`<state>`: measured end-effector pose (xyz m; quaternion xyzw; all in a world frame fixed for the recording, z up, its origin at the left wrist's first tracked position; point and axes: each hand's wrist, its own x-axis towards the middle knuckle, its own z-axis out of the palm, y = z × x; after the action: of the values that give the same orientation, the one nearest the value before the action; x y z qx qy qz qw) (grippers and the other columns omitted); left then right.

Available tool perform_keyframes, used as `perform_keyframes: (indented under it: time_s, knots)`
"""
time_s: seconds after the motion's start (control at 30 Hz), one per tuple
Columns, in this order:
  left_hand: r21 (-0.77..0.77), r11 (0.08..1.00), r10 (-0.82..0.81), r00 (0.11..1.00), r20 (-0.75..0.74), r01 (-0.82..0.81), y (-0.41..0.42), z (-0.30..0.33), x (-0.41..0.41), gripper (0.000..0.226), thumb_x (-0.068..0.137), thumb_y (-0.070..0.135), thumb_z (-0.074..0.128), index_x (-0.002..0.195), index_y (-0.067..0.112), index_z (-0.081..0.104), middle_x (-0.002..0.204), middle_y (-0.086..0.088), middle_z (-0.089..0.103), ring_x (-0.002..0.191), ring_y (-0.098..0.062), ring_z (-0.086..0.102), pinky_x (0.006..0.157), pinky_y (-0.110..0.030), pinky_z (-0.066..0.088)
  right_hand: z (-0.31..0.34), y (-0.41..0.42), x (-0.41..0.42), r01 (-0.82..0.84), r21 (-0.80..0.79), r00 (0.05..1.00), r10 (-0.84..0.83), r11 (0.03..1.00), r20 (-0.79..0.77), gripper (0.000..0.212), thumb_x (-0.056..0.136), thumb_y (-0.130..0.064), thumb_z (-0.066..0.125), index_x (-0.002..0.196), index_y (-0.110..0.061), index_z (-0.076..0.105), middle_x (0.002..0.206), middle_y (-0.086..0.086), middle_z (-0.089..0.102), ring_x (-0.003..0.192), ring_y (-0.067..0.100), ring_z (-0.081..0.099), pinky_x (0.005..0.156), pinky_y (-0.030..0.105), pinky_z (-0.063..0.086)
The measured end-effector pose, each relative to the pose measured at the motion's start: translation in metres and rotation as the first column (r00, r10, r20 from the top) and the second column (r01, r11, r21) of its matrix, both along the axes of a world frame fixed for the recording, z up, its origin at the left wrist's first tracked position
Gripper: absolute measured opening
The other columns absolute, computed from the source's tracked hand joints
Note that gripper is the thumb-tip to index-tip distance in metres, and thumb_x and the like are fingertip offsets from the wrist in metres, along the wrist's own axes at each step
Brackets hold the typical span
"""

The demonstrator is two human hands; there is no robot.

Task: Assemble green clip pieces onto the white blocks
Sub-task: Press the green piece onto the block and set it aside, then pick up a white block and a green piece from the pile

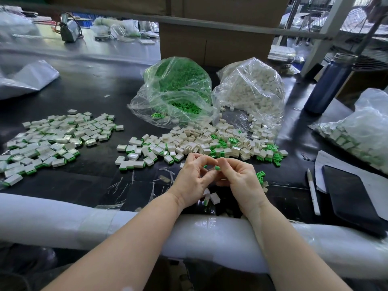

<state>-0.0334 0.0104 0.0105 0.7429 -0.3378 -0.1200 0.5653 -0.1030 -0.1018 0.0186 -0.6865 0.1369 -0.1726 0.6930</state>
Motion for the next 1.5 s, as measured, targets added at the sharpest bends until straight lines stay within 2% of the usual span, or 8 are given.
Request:
perform_keyframes:
  time_s: [0.13,0.27,0.4,0.57,0.8,1.0,1.1,1.5]
  knots:
    - [0.041,0.998,0.052,0.998,0.020,-0.052,0.000,-0.001,0.001,0.007,0.090,0.015,0.059,0.094,0.021,0.059,0.102,0.000,0.046,0.080,-0.020,0.056,0.077,-0.025,0.051,-0.001,-0.004,-0.002,0.101,-0.163,0.995,-0.098,0.981,0.026,0.014,0.085,-0.005,0.064,0.082,-0.018,0.070,0.078,0.002,0.071,0.072,0.013,0.067,0.057,0.023,0.054]
    - [0.077,0.995,0.057,0.997,0.055,-0.061,-0.001,-0.002,0.002,0.010,0.090,0.017,0.059,0.099,0.013,0.061,0.099,0.002,0.046,0.077,-0.010,0.054,0.073,-0.016,0.048,0.001,-0.003,-0.002,0.155,-0.350,0.988,-0.136,0.924,0.080,0.023,0.077,-0.002,0.072,0.071,-0.024,0.067,0.070,-0.007,0.067,0.064,-0.001,0.059,0.062,0.010,0.046]
    - [0.102,0.993,0.054,0.995,0.083,-0.062,-0.001,-0.002,0.001,0.012,0.089,0.019,0.060,0.099,0.013,0.063,0.094,0.007,0.048,0.074,-0.007,0.053,0.071,-0.012,0.045,-0.001,-0.004,0.000,0.161,-0.490,0.986,-0.158,0.857,0.047,0.011,0.082,-0.004,0.067,0.077,-0.013,0.065,0.080,0.005,0.064,0.071,0.007,0.055,0.064,0.008,0.042]
    - [0.065,0.994,0.085,0.996,-0.003,-0.085,0.000,-0.003,0.001,0.009,0.088,0.015,0.062,0.096,0.013,0.065,0.089,-0.005,0.066,0.079,-0.016,0.062,0.079,-0.029,0.053,-0.001,-0.004,0.000,0.174,-0.497,0.984,-0.174,0.850,0.046,0.010,0.084,-0.007,0.066,0.078,-0.014,0.066,0.082,0.003,0.064,0.072,0.006,0.055,0.065,0.008,0.042]
    - [-0.110,0.878,0.464,0.885,-0.042,-0.466,0.005,-0.003,0.009,0.018,0.089,0.006,0.059,0.101,0.016,0.067,0.083,0.000,0.066,0.066,-0.009,0.062,0.066,-0.021,0.055,-0.006,-0.012,0.002,0.326,-0.471,0.936,-0.349,0.820,0.040,0.009,0.084,-0.011,0.067,0.076,-0.015,0.065,0.082,0.005,0.065,0.071,0.015,0.055,0.064,0.013,0.041]
    - [-0.051,0.690,0.721,0.692,-0.040,-0.722,0.016,-0.002,0.024,0.029,0.090,0.002,0.055,0.118,0.004,0.061,0.124,-0.013,0.046,0.092,-0.017,0.054,0.085,-0.009,0.036,-0.007,-0.014,0.002,0.380,-0.486,0.908,-0.416,0.787,0.036,0.009,0.084,-0.012,0.067,0.076,-0.015,0.065,0.082,0.006,0.064,0.066,0.009,0.051,0.061,0.014,0.039]
    - [0.063,0.699,0.712,0.702,0.023,-0.712,0.015,-0.003,0.024,0.038,0.091,0.001,0.052,0.129,-0.002,0.050,0.136,-0.015,0.030,0.110,-0.025,0.048,0.086,-0.006,0.027,-0.008,-0.017,0.002,0.409,-0.490,0.887,-0.462,0.770,0.016,0.010,0.085,-0.013,0.066,0.075,-0.016,0.064,0.083,0.008,0.063,0.067,0.012,0.048,0.067,0.027,0.040]
    - [0.251,0.703,0.634,0.746,0.205,-0.666,0.012,-0.003,0.018,0.042,0.092,0.000,0.045,0.133,-0.006,0.042,0.152,-0.014,0.011,0.141,-0.027,0.013,0.114,-0.028,0.019,-0.009,-0.019,0.002,0.381,-0.627,0.863,-0.504,0.680,-0.022,0.009,0.090,-0.009,0.059,0.088,-0.010,0.068,0.093,-0.001,0.055,0.098,0.024,0.053,0.085,0.030,0.041]
